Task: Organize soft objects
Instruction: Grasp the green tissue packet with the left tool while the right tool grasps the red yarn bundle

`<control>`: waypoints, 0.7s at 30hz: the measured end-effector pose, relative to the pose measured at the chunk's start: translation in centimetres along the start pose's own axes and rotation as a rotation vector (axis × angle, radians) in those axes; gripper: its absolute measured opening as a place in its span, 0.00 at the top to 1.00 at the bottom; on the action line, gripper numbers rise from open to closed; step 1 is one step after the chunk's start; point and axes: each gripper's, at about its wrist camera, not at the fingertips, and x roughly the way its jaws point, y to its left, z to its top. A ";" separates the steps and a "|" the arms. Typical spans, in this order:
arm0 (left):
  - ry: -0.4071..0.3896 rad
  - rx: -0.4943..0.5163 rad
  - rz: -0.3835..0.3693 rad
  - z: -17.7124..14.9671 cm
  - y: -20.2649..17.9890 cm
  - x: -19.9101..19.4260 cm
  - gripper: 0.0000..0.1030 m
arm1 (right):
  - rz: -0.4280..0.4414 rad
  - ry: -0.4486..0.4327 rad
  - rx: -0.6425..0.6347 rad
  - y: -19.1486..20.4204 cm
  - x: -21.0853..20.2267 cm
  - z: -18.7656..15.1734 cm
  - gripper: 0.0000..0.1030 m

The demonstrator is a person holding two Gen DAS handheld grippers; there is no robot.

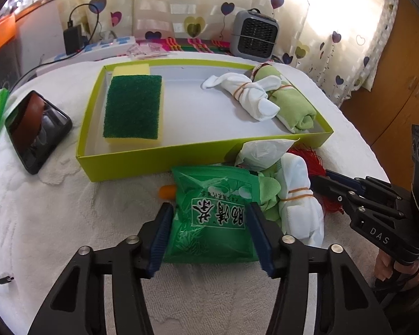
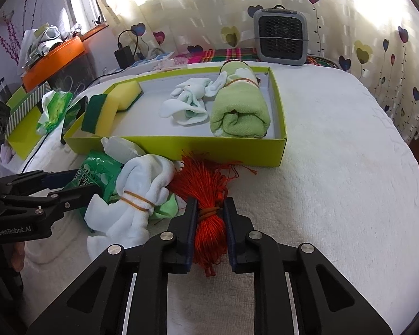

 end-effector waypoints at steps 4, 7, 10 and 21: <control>-0.017 -0.001 0.011 0.0 0.0 -0.5 0.60 | 0.000 -0.005 0.004 0.1 -0.3 -0.2 0.83; -0.032 -0.006 0.014 -0.1 0.2 -0.9 0.65 | 0.001 -0.007 0.005 0.1 -0.4 -0.3 0.84; -0.043 -0.012 0.012 -0.2 0.3 -1.2 0.68 | 0.001 -0.012 0.005 0.2 -0.6 -0.3 0.84; -0.070 -0.019 -0.051 -0.5 -0.1 -2.2 0.71 | 0.010 -0.029 0.028 0.1 -1.1 -0.6 0.86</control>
